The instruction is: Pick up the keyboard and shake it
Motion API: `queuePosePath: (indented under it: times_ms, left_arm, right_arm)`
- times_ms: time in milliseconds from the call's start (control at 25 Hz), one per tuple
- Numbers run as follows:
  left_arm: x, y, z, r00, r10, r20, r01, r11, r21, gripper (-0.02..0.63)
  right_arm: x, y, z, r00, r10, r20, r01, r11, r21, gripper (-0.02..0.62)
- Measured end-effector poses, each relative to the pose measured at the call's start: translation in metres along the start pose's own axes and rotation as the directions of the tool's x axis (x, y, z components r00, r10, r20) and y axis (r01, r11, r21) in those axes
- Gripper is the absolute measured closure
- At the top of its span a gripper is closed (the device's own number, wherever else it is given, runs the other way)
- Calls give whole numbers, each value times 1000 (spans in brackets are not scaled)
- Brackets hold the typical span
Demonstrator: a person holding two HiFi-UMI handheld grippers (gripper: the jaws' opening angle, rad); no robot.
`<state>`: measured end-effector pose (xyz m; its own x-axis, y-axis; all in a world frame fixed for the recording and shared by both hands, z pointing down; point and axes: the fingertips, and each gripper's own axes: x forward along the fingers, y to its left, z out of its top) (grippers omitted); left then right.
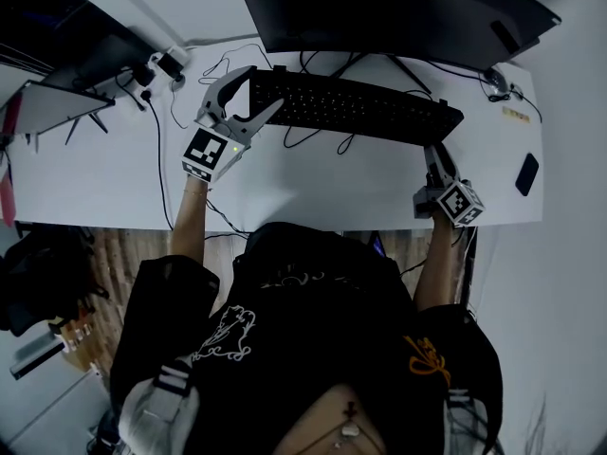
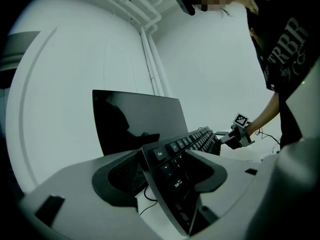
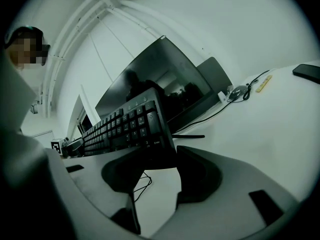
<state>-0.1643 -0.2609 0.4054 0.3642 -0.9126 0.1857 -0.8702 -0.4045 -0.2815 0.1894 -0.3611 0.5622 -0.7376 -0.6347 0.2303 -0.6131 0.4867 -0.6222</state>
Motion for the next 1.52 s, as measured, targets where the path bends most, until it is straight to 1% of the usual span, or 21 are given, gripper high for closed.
queuePosePath:
  times_ms: [80,240,520,640,800,880,1000,1160,1280,1320,1360,1400,1440,1520]
  left_arm:
    - [-5,-1,5,1000,10,4,-10,1000,27,308]
    - [-13,-2,11,1000,24,-8,-23,994,104,309]
    - [-17,-11,21,1000,31,-1,-30,976,216,310]
    - [-19,-16,21,1000,26,-6,-23,970,244,311]
    - [-20,-17,29,1000,27,16,-30,966,258,310]
    - [-19,-17,24,1000,29,8,-31,971,237,310]
    - [-20,-22,12,999,28,-19,-24,983,183,310]
    - [-20,-22,5,1000,7,-27,-5,998,66,310]
    - [-20,-19,-7,999,4,-32,-5,1000,-27,311]
    - [-21,-18,-11,1000,10,-25,-12,997,-70,313]
    - [-23,-16,-14,1000,20,-9,-21,992,-124,331]
    - [-24,-15,-17,999,32,11,-30,982,-184,353]
    - [-26,-13,-21,999,45,25,-38,971,-235,354]
    - [-26,-10,-35,998,60,23,-50,952,-301,354]
  right_arm:
    - [-1,4,2,1000,14,9,-14,1000,-17,411]
    - [2,8,-3,1000,20,-11,-21,998,-59,416]
    - [3,4,-26,999,3,-46,-5,999,-42,423]
    - [1,2,-32,998,-9,-65,6,999,-46,425]
    - [0,5,-27,999,-12,-50,9,999,-49,426]
    - [0,3,-28,998,-18,-55,16,999,-49,426]
    - [-3,-2,-33,997,-35,-72,31,998,-48,428]
    - [-8,-3,-29,996,-39,-75,36,999,-36,431]
    - [-7,-4,-29,995,-43,-90,41,999,-23,443]
    - [-5,-6,-31,994,-46,-104,44,999,-21,445]
    - [-4,-7,-35,991,-48,-121,46,999,-22,445]
    - [-2,-9,-40,989,-50,-139,48,999,-21,445]
    - [-1,-10,-45,987,-52,-155,50,999,-17,445]
    - [4,-11,-53,982,-61,-178,62,998,-3,445]
